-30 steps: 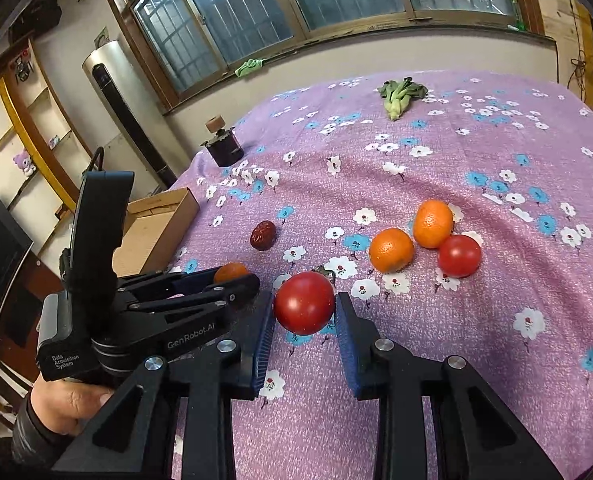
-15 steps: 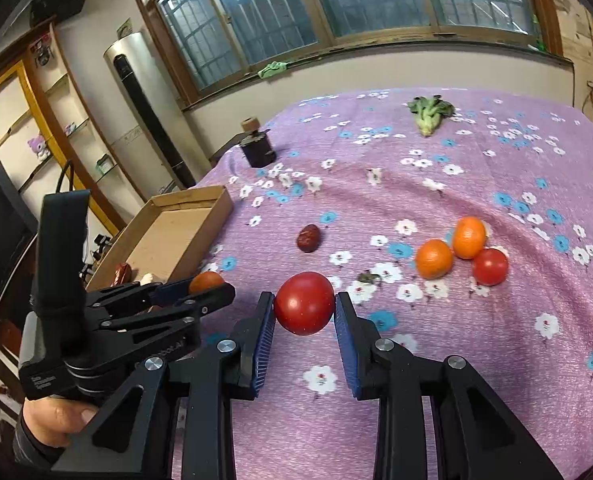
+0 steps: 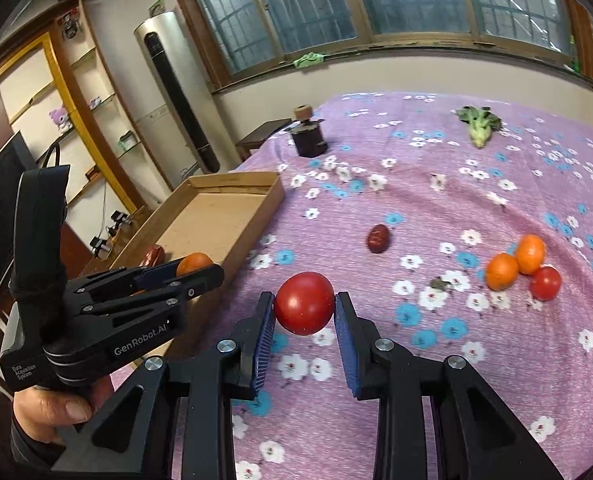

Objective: Organize fruits
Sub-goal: 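Carry the tomato and orange over the tray with both grippers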

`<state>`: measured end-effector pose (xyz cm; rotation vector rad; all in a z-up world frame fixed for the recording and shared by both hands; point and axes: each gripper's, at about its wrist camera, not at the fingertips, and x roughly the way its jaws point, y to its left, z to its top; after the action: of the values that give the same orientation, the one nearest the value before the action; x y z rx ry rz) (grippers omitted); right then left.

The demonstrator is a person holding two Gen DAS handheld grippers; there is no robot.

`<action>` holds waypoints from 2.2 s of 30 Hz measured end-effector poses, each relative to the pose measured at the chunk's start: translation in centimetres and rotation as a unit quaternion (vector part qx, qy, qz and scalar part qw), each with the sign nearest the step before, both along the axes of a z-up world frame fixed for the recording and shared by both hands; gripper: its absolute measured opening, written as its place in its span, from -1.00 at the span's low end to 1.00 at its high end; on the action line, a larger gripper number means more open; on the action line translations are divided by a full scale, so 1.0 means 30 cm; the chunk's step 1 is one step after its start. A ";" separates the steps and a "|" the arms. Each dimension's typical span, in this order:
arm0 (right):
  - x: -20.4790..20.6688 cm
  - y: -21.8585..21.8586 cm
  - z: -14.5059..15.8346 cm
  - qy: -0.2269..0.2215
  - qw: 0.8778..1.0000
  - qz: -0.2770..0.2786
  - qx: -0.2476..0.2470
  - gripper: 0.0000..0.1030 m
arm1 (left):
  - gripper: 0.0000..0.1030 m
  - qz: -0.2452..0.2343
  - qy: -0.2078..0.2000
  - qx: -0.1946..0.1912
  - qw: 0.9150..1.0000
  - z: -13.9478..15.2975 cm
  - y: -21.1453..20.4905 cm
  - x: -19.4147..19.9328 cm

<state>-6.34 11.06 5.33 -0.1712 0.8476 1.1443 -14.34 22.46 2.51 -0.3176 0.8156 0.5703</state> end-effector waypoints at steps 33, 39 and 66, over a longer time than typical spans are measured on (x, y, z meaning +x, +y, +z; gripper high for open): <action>-0.204 0.313 -0.037 0.004 0.995 0.098 -0.023 -0.41 | -0.41 0.084 -0.007 -0.021 0.996 -0.015 0.231 -0.207; -0.205 0.354 -0.065 0.010 0.994 0.107 -0.029 -0.41 | -0.41 0.095 -0.006 -0.023 0.995 -0.020 0.271 -0.232; -0.158 0.729 -0.173 0.007 0.987 0.134 -0.089 -0.41 | -0.41 0.126 0.075 -0.060 0.987 -0.135 0.593 -0.100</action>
<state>-11.08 32.93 0.14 -0.4361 0.9598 1.3199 -17.33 40.24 -1.53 -0.4973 0.9635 0.7912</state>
